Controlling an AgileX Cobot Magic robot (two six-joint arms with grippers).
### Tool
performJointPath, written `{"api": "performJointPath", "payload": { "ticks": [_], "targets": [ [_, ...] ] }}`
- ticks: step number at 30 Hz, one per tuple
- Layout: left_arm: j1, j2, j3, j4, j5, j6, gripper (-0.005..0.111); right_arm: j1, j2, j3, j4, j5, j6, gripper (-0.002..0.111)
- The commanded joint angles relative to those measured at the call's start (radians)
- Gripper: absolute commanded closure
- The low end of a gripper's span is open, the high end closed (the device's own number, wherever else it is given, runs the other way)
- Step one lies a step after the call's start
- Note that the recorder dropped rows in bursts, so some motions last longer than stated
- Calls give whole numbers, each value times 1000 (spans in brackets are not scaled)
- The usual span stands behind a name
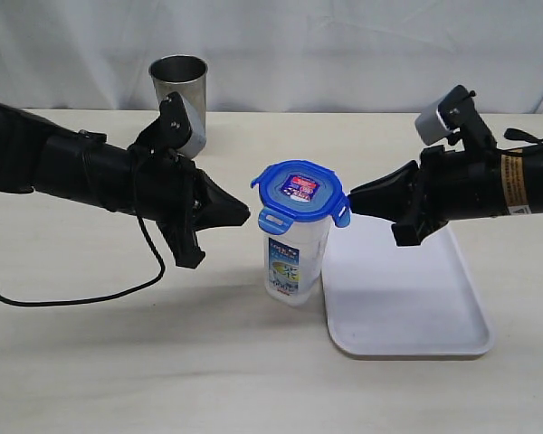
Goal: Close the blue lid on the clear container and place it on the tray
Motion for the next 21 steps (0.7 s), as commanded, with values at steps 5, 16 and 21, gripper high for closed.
{"api": "performJointPath", "payload": {
  "ticks": [5,16,21],
  "targets": [
    [46,1,22,-64,-195,30,107,-6,-7,3,-17,59,2,104],
    [198,1,-7,-257,-696,30,107,-8,-47,3,-17,209,67,104],
    [200,1,-62,-75,-1055,-272,107,-8,-47,3,-17,209,67,104]
  ]
}}
